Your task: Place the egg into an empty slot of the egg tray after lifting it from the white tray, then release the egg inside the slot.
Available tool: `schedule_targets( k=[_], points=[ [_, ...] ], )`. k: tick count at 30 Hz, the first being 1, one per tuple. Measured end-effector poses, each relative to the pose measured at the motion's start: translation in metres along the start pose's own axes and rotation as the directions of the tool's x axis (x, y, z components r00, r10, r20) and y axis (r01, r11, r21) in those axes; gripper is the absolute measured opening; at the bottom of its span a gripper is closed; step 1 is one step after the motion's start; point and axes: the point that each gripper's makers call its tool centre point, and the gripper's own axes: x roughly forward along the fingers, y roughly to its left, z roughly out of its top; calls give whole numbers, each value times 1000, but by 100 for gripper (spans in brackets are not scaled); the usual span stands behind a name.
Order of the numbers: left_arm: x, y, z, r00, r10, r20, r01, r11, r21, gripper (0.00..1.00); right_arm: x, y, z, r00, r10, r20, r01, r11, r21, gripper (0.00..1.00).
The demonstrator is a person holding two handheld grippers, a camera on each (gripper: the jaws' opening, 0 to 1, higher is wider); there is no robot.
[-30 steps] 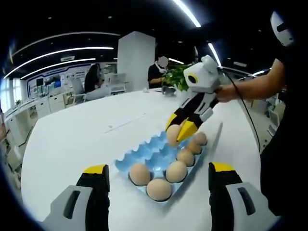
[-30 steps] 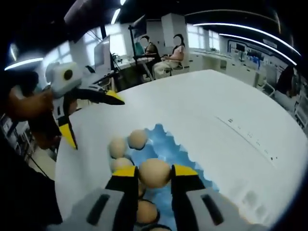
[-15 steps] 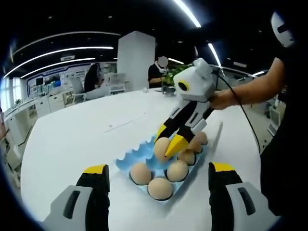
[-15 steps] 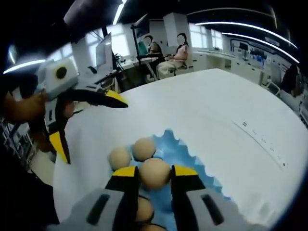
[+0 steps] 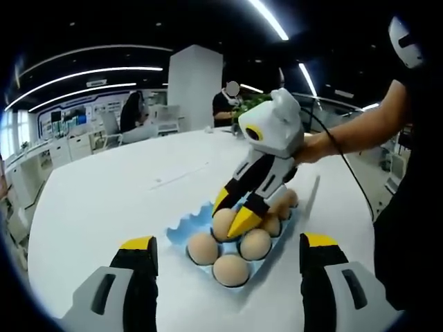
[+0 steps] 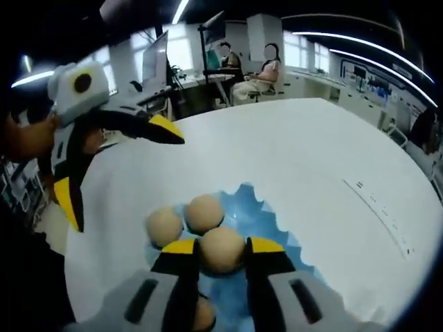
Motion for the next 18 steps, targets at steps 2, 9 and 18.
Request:
schedule_targets(
  k=[2, 9, 18],
  points=[
    [0, 1, -1, 1000, 0, -1, 0, 1000, -1, 84, 2, 0, 0, 1000, 0, -2, 0, 1000, -7, 26],
    [0, 3, -1, 1000, 2, 0, -2, 1000, -5, 84, 2, 1, -1, 1000, 18, -6, -18, 999, -37, 26],
    [1, 1, -1, 1000, -3, 1, 3, 1000, -5, 84, 3, 3, -2, 1000, 23, 2, -23, 994, -104, 27]
  ],
)
